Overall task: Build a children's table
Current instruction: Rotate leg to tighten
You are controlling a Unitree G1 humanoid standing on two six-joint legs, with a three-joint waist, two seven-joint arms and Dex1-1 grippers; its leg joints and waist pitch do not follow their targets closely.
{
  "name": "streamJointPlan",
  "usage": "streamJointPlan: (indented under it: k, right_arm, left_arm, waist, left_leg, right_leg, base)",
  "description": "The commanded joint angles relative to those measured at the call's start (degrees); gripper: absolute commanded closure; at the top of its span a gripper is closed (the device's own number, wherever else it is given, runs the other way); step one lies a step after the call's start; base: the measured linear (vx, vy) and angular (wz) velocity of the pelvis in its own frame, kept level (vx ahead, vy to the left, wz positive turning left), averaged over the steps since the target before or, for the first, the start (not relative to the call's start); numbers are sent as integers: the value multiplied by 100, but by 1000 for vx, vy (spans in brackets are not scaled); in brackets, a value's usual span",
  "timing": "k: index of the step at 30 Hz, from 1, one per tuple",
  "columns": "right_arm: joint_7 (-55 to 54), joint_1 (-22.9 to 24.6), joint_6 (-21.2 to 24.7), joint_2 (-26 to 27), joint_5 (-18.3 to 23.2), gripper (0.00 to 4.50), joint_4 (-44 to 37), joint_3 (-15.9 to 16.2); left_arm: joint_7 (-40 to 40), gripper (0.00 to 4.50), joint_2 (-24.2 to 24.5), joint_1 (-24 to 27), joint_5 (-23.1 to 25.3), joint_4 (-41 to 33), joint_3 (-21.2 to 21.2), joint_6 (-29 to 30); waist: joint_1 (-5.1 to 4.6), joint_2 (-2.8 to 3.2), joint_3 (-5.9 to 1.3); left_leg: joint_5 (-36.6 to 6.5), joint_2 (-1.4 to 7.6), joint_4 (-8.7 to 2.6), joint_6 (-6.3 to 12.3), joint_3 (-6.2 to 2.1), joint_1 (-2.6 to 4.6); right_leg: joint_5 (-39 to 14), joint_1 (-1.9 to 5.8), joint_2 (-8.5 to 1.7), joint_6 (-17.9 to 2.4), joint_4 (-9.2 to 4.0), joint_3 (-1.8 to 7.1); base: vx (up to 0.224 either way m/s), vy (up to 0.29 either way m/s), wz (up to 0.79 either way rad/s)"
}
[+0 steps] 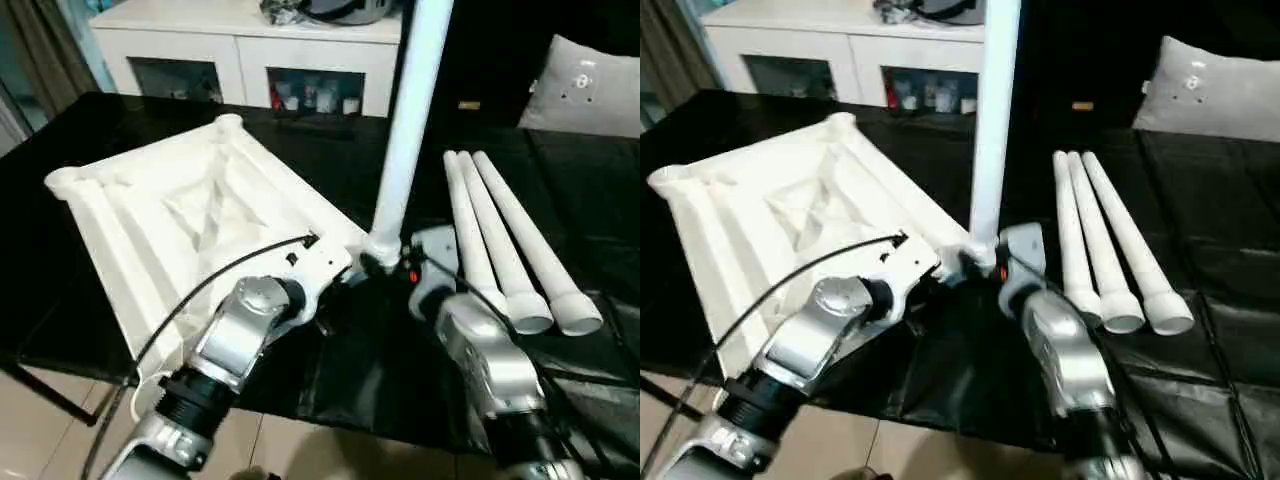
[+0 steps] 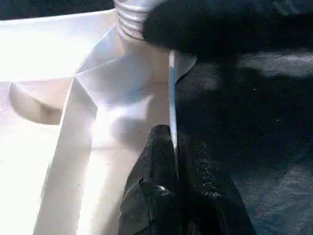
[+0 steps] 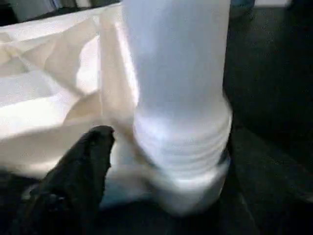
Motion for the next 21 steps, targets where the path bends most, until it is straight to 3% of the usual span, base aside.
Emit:
streamJointPlan:
  k: [1, 2, 8, 12, 13, 15, 21]
  right_arm:
    - [401, -4, -134, -172, 138, 14, -214, 35]
    - [632, 12, -170, -295, 190, 14, -253, 53]
    - [2349, 10, -326, -1436, 514, 4, -499, 210]
    - [2844, -70, -222, -1732, 595, 4, -534, 250]
    - [3171, -134, -330, -1986, 458, 4, -512, 425]
    - [3711, -172, -381, -2254, 464, 4, -554, 653]
    - [4315, -265, -308, -2457, 567, 4, -569, 944]
  left_arm:
    - [-211, 450, 148, -75, -28, -22, 6, -307]
    - [-336, 450, 215, -69, -59, -20, -13, -352]
    - [-1591, 450, 928, -29, -291, 17, -302, -1151]
    - [-2127, 450, 1232, -46, -364, 88, -438, -1550]
    - [-2624, 450, 1485, -70, -423, 177, -530, -1977]
    - [-3065, 450, 1729, -180, -390, 413, -630, -2401]
    - [-3677, 450, 2001, -368, -428, 663, -786, -2848]
  waist:
    - [42, -56, -348]
    - [33, -20, -345]
    - [89, -16, -349]
    - [168, -18, -362]
    - [173, -52, -357]
    - [200, -43, -353]
    - [250, -57, -353]
  left_leg:
    - [-945, 310, -403, 254, -158, 54]
    - [-886, 309, -399, 284, -154, 61]
    - [-906, 323, -367, 445, -147, 85]
    - [-762, 351, -361, 487, -134, 100]
    - [-756, 346, -363, 506, -138, 96]
    - [-802, 341, -354, 507, -133, 101]
    - [-888, 368, -372, 412, -120, 109]
  right_leg:
    - [-442, 267, -505, -1040, -481, 270]
    - [-363, 245, -499, -1105, -472, 265]
    - [-335, 253, -492, -1211, -479, 254]
    - [-103, 235, -501, -1313, -421, 257]
    - [-133, 230, -495, -1321, -434, 246]
    - [-229, 229, -492, -1310, -439, 244]
    - [-518, 222, -517, -1299, -423, 256]
  base:
    - [0, 0, 0]
    - [0, 0, 0]
    - [0, 0, 0]
    - [0, 0, 0]
    - [0, 0, 0]
    - [0, 0, 0]
    - [0, 0, 0]
